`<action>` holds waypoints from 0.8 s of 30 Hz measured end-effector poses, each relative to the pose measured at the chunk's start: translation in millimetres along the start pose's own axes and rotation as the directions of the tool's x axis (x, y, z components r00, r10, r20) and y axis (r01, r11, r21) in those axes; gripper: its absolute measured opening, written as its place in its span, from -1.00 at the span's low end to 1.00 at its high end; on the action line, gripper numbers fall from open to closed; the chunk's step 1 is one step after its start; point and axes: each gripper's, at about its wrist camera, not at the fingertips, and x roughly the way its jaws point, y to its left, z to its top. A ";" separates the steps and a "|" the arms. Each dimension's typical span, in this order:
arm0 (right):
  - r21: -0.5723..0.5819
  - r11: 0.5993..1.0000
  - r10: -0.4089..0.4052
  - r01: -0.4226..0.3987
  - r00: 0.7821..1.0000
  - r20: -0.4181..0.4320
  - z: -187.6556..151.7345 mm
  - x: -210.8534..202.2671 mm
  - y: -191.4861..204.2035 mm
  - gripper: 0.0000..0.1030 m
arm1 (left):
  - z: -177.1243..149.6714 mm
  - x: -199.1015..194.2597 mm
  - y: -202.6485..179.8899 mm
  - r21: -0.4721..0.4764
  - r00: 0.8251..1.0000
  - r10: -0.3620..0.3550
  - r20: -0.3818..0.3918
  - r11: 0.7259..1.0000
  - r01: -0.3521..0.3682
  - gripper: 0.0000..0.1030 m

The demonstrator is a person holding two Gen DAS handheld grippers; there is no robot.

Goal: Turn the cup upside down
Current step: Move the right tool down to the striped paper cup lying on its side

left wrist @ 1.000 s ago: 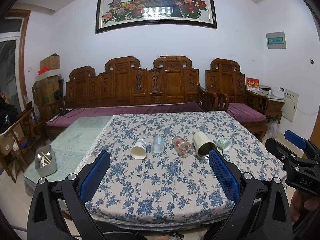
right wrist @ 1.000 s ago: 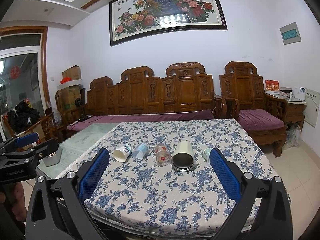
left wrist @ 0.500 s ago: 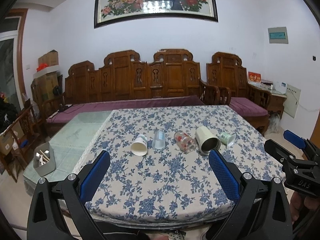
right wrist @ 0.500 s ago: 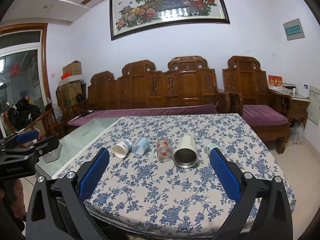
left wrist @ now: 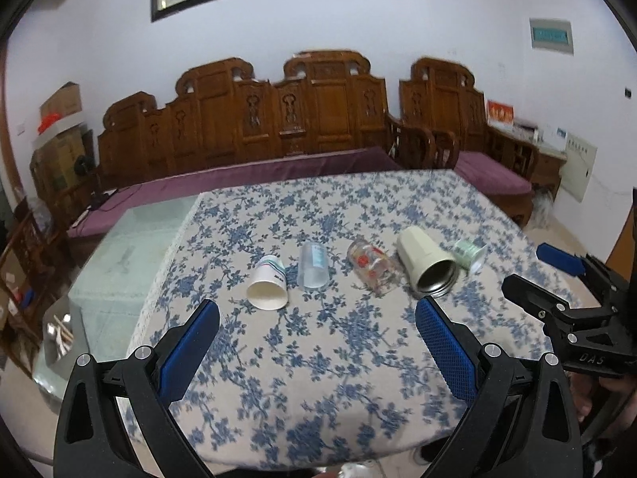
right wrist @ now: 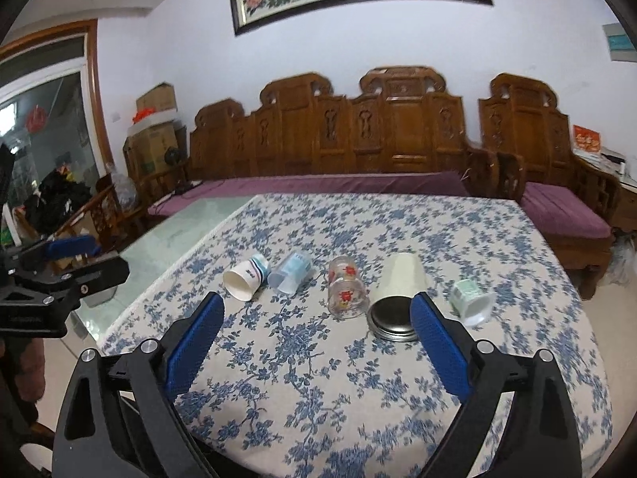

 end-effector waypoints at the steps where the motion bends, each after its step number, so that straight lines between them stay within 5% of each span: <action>1: -0.003 1.000 0.004 -0.004 1.000 -0.013 1.0 7.6 0.0 0.85 | 4.0 12.2 2.4 0.013 1.000 0.000 -0.022 1.000 0.000 0.84; 14: -0.023 0.997 0.061 -0.067 0.975 -0.212 1.4 121.4 0.7 0.69 | 29.2 149.8 40.6 0.041 0.966 -0.018 -0.256 0.999 0.029 0.83; 19: -0.044 0.995 0.071 -0.086 0.962 -0.265 -2.5 152.1 9.6 0.69 | 33.7 205.7 57.7 0.008 0.938 -0.032 -0.344 0.999 0.037 0.54; 24: -0.043 0.994 0.085 -0.102 0.951 -0.296 -7.6 168.9 14.5 0.69 | 35.8 252.5 76.7 -0.048 0.915 -0.047 -0.401 0.998 0.030 0.51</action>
